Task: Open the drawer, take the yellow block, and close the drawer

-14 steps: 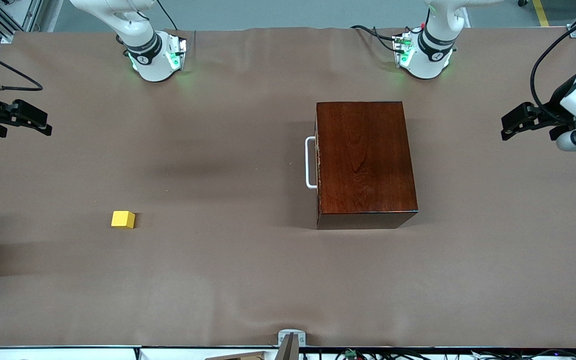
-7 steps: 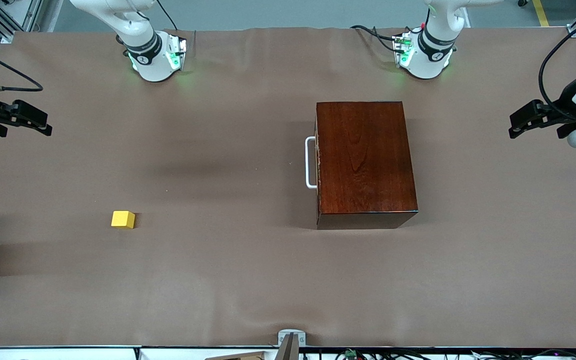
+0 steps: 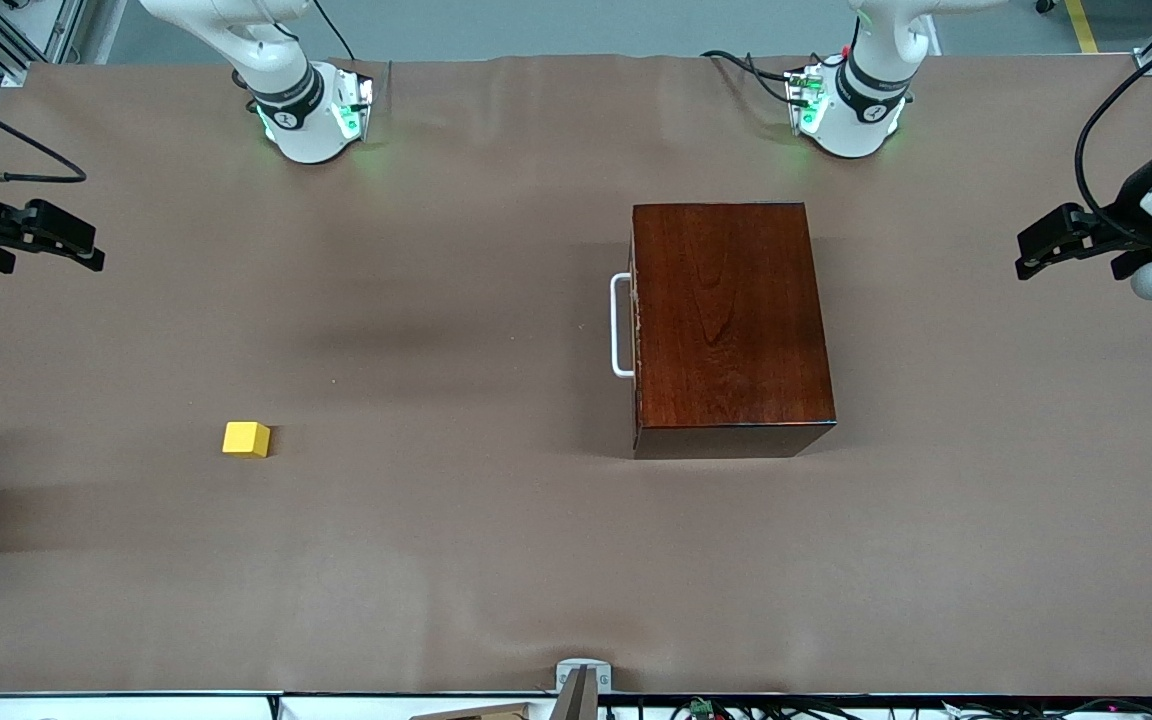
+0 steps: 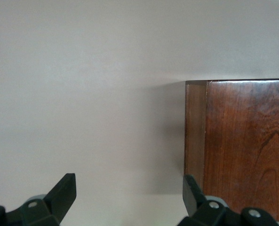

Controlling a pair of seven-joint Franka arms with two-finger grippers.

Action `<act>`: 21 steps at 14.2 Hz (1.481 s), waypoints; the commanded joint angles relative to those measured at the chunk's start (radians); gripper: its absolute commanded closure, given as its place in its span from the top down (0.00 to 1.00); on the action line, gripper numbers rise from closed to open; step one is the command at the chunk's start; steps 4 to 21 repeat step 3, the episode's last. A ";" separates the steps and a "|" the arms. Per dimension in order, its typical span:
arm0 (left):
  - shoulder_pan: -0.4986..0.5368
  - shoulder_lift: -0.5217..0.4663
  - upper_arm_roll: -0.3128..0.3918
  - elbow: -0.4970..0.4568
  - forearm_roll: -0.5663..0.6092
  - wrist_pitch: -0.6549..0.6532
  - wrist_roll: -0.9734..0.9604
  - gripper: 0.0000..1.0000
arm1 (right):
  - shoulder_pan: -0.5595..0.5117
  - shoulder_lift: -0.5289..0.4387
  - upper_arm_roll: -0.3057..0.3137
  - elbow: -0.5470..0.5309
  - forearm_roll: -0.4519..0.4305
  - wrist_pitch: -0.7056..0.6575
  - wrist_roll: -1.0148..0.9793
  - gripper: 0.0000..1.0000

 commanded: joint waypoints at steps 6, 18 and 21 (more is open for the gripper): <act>0.006 -0.015 0.000 -0.018 -0.020 0.020 0.012 1.00 | -0.012 -0.004 0.011 0.003 0.008 -0.009 0.015 1.00; 0.006 -0.015 0.000 -0.018 -0.020 0.020 0.012 1.00 | -0.012 -0.004 0.011 0.003 0.008 -0.009 0.015 1.00; 0.006 -0.015 0.000 -0.018 -0.020 0.020 0.012 1.00 | -0.012 -0.004 0.011 0.003 0.008 -0.009 0.015 1.00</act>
